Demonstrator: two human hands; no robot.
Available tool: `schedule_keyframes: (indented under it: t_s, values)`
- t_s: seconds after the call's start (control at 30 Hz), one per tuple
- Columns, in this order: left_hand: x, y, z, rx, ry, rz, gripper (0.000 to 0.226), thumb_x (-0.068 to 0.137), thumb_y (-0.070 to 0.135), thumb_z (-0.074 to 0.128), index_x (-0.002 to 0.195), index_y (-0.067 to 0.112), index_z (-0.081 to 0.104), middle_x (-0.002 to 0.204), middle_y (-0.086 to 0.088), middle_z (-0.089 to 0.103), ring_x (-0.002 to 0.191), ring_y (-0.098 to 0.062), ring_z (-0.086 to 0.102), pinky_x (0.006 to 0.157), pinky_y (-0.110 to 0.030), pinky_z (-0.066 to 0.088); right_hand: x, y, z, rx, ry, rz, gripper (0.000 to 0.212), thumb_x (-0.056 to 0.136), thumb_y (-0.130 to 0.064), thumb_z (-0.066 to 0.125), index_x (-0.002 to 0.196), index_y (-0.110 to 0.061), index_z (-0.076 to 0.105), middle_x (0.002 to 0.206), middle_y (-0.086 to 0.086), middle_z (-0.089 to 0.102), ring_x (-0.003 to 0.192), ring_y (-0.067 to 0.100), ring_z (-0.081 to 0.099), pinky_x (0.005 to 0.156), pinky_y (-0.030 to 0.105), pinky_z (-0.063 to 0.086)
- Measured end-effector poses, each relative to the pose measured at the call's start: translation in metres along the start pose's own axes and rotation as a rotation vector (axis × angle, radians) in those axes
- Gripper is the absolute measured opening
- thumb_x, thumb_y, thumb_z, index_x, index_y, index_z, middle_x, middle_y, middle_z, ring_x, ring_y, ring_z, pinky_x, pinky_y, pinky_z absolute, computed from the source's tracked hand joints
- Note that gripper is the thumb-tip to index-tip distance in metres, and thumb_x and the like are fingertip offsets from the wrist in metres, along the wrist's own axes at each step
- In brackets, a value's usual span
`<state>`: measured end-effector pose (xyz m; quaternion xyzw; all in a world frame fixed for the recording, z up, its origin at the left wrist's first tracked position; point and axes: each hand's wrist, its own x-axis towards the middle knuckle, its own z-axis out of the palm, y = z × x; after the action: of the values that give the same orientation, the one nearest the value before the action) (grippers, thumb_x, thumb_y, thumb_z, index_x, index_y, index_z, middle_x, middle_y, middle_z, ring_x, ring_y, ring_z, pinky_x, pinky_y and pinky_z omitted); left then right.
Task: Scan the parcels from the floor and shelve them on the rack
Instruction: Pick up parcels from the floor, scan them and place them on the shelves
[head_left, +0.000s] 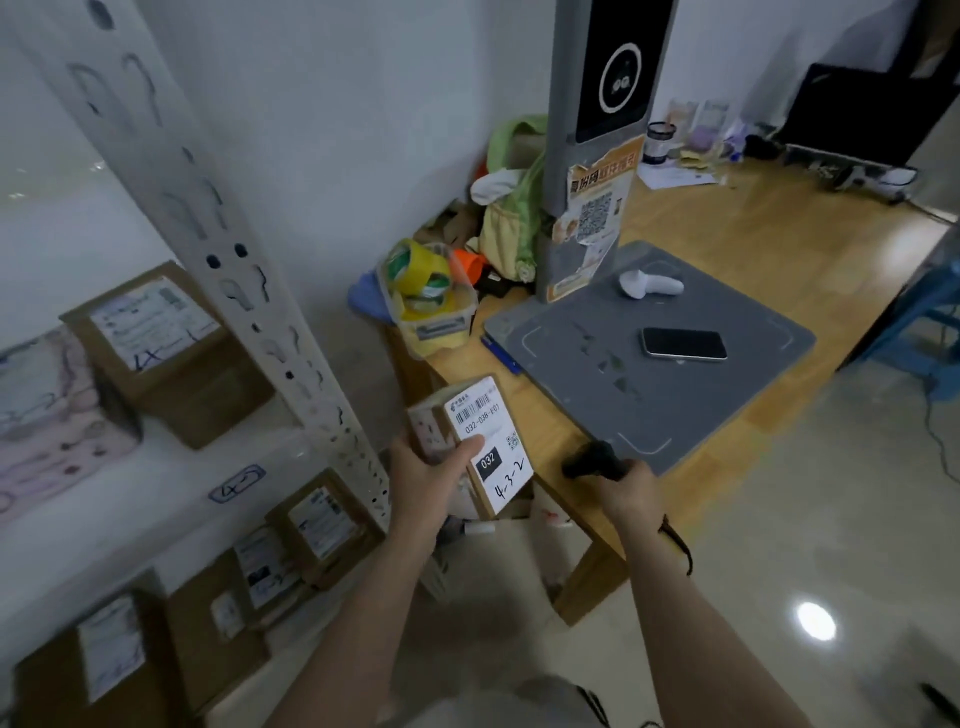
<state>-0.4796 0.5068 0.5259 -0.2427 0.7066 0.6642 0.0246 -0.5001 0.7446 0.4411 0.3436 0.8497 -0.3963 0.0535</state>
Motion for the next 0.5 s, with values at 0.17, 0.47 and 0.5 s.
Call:
schedule_keyframes:
  t_s: [0.17, 0.47, 0.5]
  values:
    - [0.013, -0.006, 0.011, -0.012, 0.013, -0.067, 0.104, 0.051, 0.057, 0.093, 0.138, 0.023, 0.046, 0.125, 0.000, 0.067, 0.110, -0.022, 0.067, 0.094, -0.050, 0.057, 0.037, 0.018, 0.012, -0.245, -0.142, -0.004, 0.012, 0.091, -0.021, 0.053, 0.101, -0.014, 0.052, 0.085, 0.007, 0.062, 0.077, 0.026, 0.063, 0.072, 0.042, 0.058]
    - [0.021, -0.008, 0.061, -0.034, 0.197, -0.105, 0.085, 0.063, 0.042, 0.093, 0.133, 0.016, 0.052, 0.125, -0.001, 0.068, 0.109, -0.018, 0.067, 0.095, -0.041, 0.057, 0.034, -0.030, -0.042, 0.195, -0.402, -0.345, 0.019, 0.085, -0.006, 0.069, 0.088, -0.021, 0.058, 0.073, 0.012, 0.062, 0.064, 0.028, 0.063, 0.060, 0.042, 0.053]
    - [0.019, -0.008, 0.068, -0.025, 0.212, -0.105, 0.083, 0.064, 0.042, 0.093, 0.133, 0.016, 0.052, 0.124, 0.000, 0.068, 0.110, -0.018, 0.066, 0.094, -0.040, 0.056, 0.032, -0.037, -0.050, 0.236, -0.460, -0.381, 0.022, 0.085, -0.002, 0.069, 0.087, -0.021, 0.057, 0.073, 0.009, 0.061, 0.062, 0.025, 0.062, 0.059, 0.040, 0.052]
